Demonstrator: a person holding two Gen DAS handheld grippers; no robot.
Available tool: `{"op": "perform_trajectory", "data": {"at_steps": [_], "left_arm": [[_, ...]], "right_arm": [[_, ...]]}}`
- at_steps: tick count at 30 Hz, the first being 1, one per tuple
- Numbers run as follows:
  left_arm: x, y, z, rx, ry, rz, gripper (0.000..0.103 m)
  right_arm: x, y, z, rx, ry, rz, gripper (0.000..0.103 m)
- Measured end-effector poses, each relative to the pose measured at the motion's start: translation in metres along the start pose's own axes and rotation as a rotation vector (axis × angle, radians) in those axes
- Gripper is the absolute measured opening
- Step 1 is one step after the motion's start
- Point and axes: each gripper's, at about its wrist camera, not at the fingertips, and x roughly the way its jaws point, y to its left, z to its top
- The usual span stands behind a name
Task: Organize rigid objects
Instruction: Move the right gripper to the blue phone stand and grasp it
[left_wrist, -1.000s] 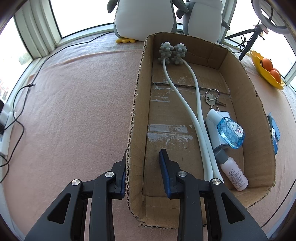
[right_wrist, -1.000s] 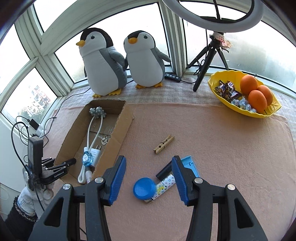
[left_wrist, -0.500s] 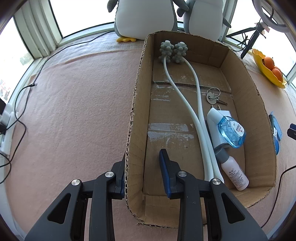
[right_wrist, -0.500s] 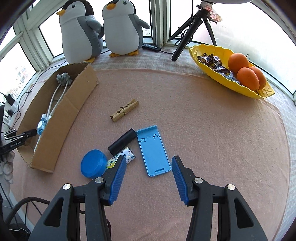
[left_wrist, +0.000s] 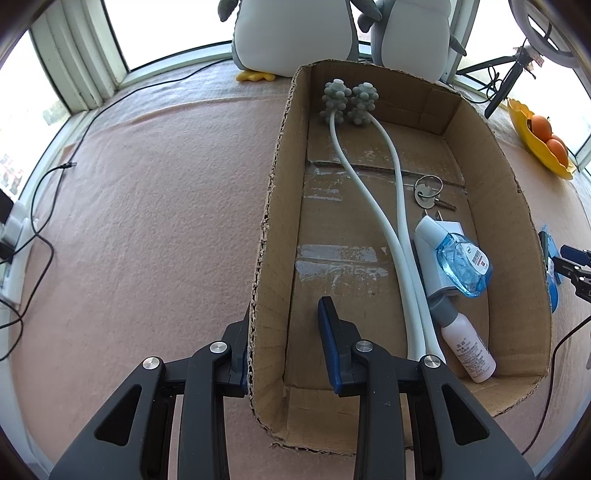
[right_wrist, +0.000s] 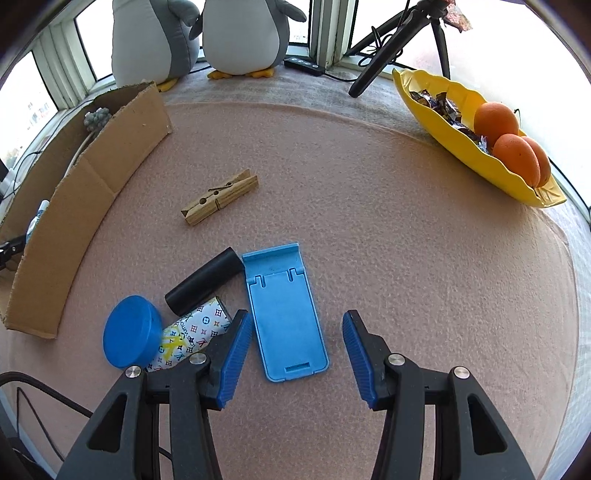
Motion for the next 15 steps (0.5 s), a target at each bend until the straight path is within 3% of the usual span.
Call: {"op": "perform_trajectory", "data": {"at_steps": [9,15], "left_arm": [[0.0009,-0.0010,-0.0003,0.005,-0.001,0.001,0.029],[0.0008,-0.0012,-0.0001,0.004,-0.001,0.002,0.029]], "right_arm": [[0.0067,-0.0043,0.0039,0.023,0.012,0.027,0.047],[0.0074,-0.0081,0.0041,0.041,0.019,0.023,0.038]]}}
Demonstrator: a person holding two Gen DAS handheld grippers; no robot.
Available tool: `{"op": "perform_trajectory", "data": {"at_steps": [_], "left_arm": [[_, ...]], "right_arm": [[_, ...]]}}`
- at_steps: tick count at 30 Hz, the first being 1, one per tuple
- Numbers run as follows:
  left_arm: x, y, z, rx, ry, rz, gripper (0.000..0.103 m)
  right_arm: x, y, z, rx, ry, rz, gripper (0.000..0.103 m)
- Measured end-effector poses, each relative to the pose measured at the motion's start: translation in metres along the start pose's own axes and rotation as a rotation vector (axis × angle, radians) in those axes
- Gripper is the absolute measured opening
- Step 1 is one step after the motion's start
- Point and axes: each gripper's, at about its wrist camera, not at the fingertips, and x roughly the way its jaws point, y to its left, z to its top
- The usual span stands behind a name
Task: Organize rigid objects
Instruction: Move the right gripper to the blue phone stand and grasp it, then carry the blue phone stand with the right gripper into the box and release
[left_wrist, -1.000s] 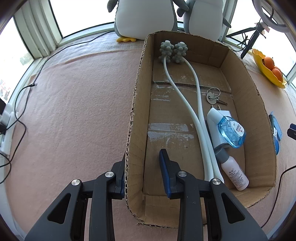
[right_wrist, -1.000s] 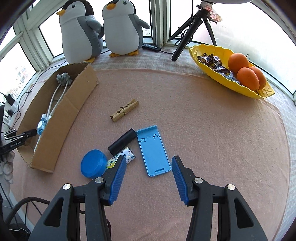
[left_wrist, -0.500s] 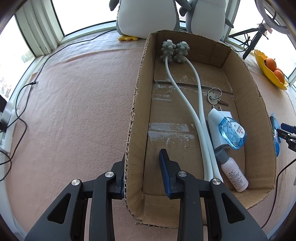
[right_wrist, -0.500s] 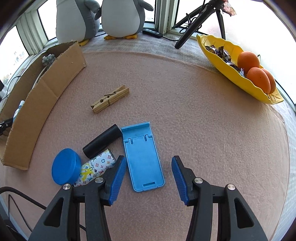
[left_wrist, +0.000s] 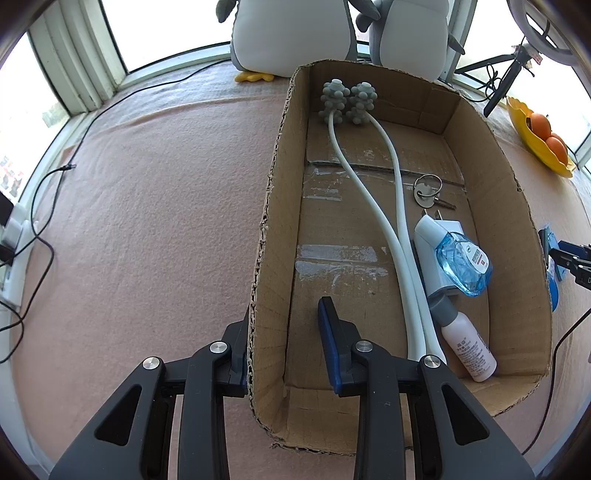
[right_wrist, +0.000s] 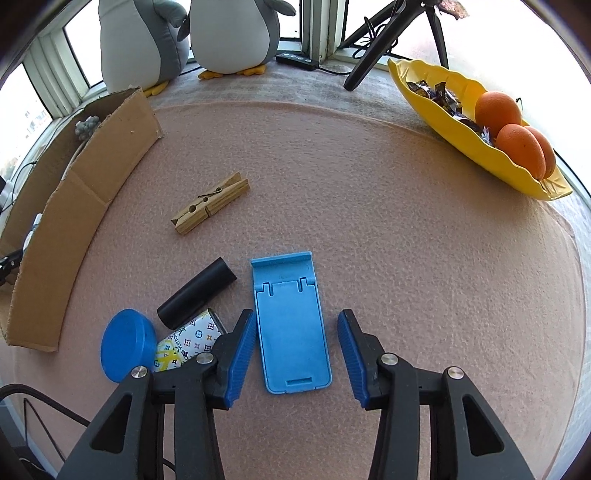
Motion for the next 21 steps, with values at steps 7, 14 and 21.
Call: {"op": "perform_trajectory", "data": {"at_steps": [7,14,21], "left_arm": [[-0.001,0.000,0.000,-0.004,-0.003,-0.001,0.029],[-0.001,0.000,0.000,0.000,-0.006,0.002,0.029],[-0.001,0.000,0.000,0.001,-0.007,0.002,0.029]], "right_arm": [[0.001,-0.006,0.003,0.027,0.006,-0.008,0.033],[-0.001,-0.008,0.001,0.073,-0.015,-0.008,0.033],[-0.012,-0.009,-0.001,0.105,-0.044,-0.001,0.033]]}}
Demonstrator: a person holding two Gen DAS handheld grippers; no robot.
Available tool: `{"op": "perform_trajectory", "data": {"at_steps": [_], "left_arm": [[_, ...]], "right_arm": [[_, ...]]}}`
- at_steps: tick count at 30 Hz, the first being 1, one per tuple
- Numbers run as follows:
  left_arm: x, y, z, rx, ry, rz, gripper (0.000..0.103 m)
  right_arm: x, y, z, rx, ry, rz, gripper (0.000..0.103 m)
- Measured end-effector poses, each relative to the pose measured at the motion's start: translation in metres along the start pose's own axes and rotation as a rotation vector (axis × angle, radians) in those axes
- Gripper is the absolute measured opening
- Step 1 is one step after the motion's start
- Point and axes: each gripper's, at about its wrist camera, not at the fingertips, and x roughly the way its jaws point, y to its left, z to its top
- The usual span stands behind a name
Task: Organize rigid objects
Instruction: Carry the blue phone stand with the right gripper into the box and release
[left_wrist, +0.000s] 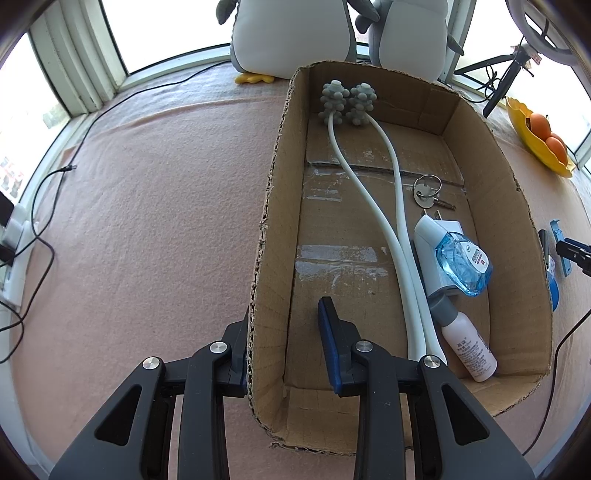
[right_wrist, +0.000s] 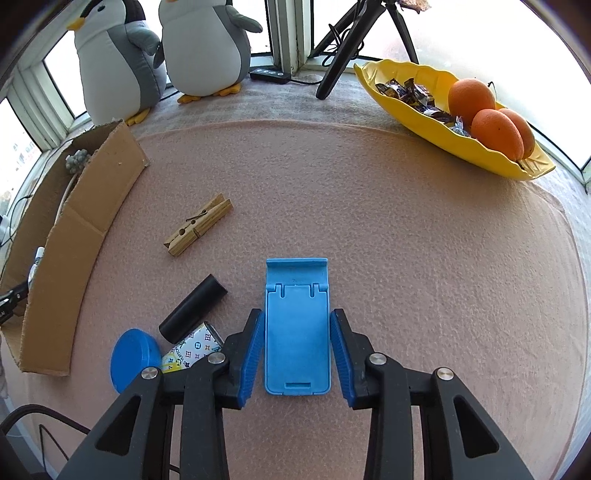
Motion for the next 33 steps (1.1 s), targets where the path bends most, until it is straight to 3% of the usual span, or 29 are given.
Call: {"op": "perform_trajectory", "data": {"at_steps": [14,25,33], "left_arm": [[0.000,-0.001,0.000,-0.001,-0.001,-0.004,0.029],[0.001,0.000,-0.002,0.004,-0.011,-0.010,0.029],[0.000,0.002,-0.003,0.003,-0.015,-0.015,0.029]], "right_arm": [[-0.043,0.023,0.007,-0.027,-0.100,0.032,0.033],[-0.083,0.104,0.009,-0.170,-0.164,0.149,0.033],[-0.082,0.163,0.009,-0.247,-0.155,0.212,0.033]]}}
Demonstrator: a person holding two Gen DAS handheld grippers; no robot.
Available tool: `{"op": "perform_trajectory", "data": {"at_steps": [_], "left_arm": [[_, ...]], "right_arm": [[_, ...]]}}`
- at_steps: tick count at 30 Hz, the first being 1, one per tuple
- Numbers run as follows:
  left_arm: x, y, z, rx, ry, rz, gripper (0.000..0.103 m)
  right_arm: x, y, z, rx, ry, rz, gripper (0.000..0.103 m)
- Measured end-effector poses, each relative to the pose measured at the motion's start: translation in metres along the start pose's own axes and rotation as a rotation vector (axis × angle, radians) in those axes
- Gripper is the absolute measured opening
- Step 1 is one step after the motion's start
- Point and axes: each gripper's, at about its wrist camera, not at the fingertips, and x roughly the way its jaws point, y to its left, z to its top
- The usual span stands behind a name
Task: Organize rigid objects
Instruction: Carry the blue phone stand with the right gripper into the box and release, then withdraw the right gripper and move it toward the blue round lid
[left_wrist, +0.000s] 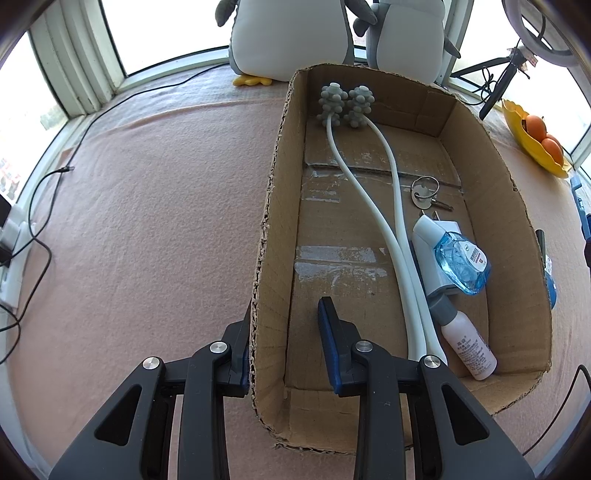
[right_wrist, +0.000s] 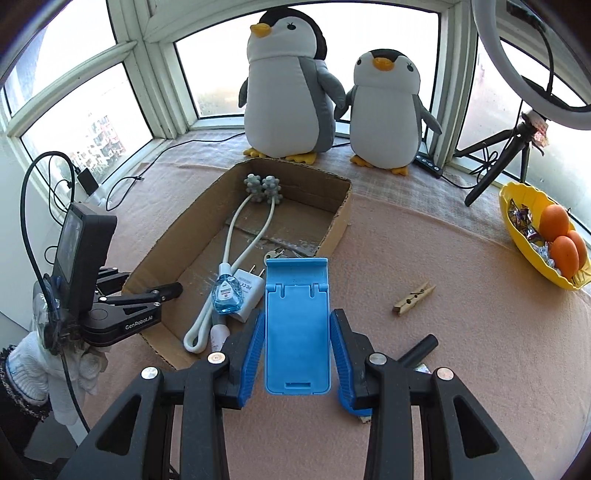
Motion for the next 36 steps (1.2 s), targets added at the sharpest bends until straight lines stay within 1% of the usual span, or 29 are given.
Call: {"op": "perform_trajectory", "data": {"at_steps": [9,17,21,25,31,36], "left_arm": [[0.000,0.002,0.000,0.001,-0.001,-0.009,0.029],[0.001,0.002,0.000,0.000,-0.002,-0.010,0.029],[0.001,0.002,0.000,0.001,-0.002,-0.009,0.029],[0.000,0.001,0.000,0.004,-0.003,-0.008,0.029],[0.000,0.000,-0.001,0.007,-0.004,-0.007,0.029],[0.000,0.000,-0.001,0.016,-0.008,-0.004,0.029]], "right_arm": [[0.026,0.042,0.004,-0.041,0.030,0.051,0.033],[0.037,0.056,0.002,-0.065,0.055,0.054,0.033],[0.035,0.056,0.003,-0.062,0.052,0.048,0.034],[0.032,0.055,0.005,-0.055,0.049,0.046,0.040],[0.021,0.051,0.005,-0.038,0.037,0.051,0.040],[-0.005,0.045,0.005,-0.013,0.005,0.042,0.040]]}}
